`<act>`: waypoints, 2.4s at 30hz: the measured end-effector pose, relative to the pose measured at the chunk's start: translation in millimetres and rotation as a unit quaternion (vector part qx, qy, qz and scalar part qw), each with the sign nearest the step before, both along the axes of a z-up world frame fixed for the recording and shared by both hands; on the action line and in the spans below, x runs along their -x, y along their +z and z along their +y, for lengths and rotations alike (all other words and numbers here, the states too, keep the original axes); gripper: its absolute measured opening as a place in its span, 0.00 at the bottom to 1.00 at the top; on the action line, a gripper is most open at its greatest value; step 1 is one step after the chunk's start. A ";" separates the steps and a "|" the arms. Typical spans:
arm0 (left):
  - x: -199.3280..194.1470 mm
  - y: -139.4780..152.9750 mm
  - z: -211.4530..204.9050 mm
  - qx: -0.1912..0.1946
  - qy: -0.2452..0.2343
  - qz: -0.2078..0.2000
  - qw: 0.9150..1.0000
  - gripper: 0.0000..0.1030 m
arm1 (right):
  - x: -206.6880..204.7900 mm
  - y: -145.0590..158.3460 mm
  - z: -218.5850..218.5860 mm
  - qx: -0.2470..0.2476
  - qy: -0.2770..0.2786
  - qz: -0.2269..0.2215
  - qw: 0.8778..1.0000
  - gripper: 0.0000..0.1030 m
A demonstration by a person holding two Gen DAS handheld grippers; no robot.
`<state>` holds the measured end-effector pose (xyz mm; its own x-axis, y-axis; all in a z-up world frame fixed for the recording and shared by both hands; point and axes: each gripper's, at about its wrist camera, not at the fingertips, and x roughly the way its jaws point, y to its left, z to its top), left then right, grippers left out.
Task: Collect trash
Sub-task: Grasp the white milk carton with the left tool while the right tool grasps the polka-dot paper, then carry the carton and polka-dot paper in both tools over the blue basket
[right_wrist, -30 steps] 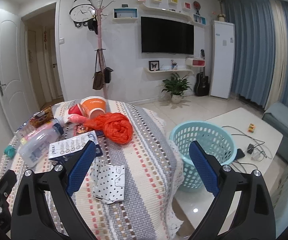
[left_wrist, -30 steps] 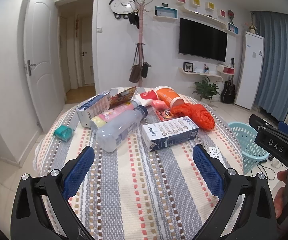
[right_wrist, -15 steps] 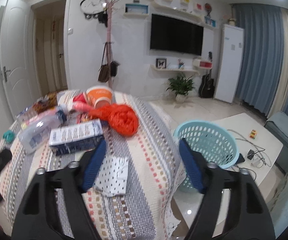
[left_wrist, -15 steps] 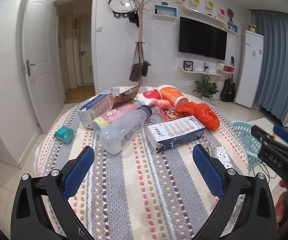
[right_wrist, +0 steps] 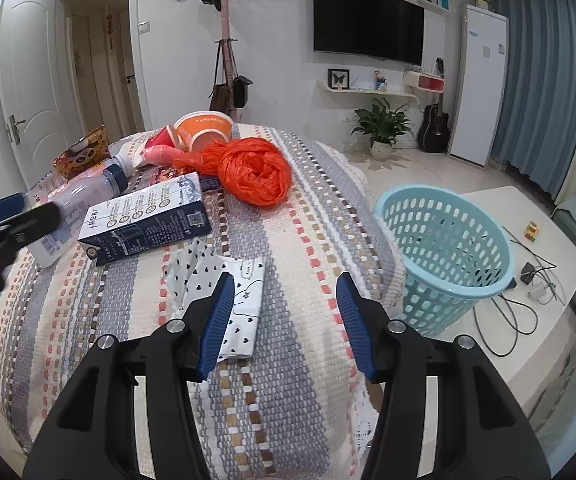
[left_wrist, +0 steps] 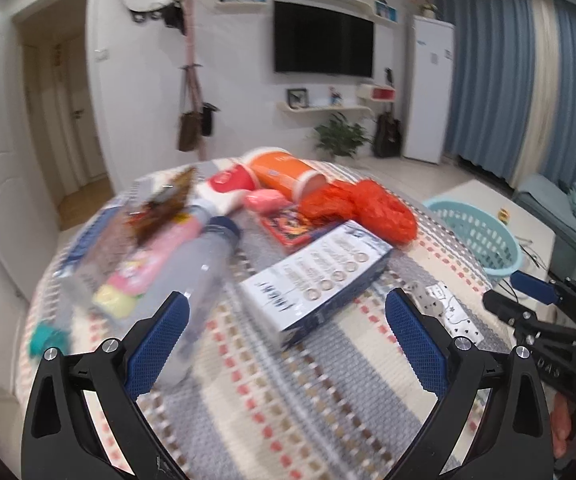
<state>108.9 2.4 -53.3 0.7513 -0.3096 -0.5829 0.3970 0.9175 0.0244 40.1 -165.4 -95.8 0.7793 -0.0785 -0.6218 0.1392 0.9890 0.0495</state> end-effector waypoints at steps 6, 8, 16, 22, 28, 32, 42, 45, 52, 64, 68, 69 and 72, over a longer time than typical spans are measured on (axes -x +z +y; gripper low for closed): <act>-27.1 -13.9 -23.4 -0.034 -0.034 0.022 0.999 0.89 | -7.3 -6.5 0.9 -0.001 0.006 0.007 1.000 0.48; -39.2 -18.9 -26.9 -0.047 -0.033 0.032 0.998 0.87 | -10.4 -9.6 -0.4 -0.004 0.010 0.012 1.000 0.48; -71.6 -31.9 -36.1 -0.057 -0.057 0.081 0.993 0.83 | -23.3 -20.1 -0.7 -0.024 0.033 0.035 0.999 0.48; -76.5 -34.0 -39.8 -0.057 -0.074 0.099 0.991 0.81 | -31.8 -27.4 1.6 -0.045 0.053 0.052 0.996 0.48; -76.5 -39.9 -51.7 -0.066 -0.089 0.119 0.987 0.69 | -35.2 -30.7 11.3 -0.035 0.065 0.057 0.996 0.36; -69.5 -41.0 -58.7 -0.068 -0.086 0.119 0.987 0.62 | -32.9 -30.4 17.8 -0.019 0.072 0.053 0.996 0.17; -41.4 -10.5 -54.3 -0.013 -0.046 0.074 0.996 0.51 | -24.5 -9.1 6.3 -0.006 0.063 0.012 0.998 0.04; -34.5 4.5 -54.0 -0.005 -0.035 0.052 0.998 0.51 | -23.1 -0.9 3.8 -0.005 0.065 -0.001 0.998 0.03; -24.2 36.0 -55.3 0.008 -0.017 0.013 1.000 0.51 | -22.9 18.0 2.2 0.001 0.067 -0.026 0.997 0.03; -16.5 52.0 -66.0 -0.001 -0.007 -0.018 1.000 0.51 | -31.8 29.3 -13.6 -0.021 0.068 -0.038 0.997 0.03; -15.4 49.6 -67.0 0.001 -0.007 -0.016 1.000 0.51 | -31.9 25.6 -25.7 -0.050 0.069 -0.030 0.996 0.03; -15.3 49.5 -66.5 0.001 -0.007 -0.017 1.000 0.51 | -31.7 25.0 -30.4 -0.061 0.066 -0.028 0.996 0.03; -15.1 48.9 -64.5 0.004 -0.006 -0.015 1.000 0.51 | -35.0 19.3 -42.9 -0.102 0.083 -0.008 0.991 0.03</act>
<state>124.0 -62.1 -4.4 0.7643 -0.3234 -0.5579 0.4076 0.9127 0.0293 75.1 -208.3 -76.6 0.7806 0.1781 -0.5992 -0.0278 0.9675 0.2514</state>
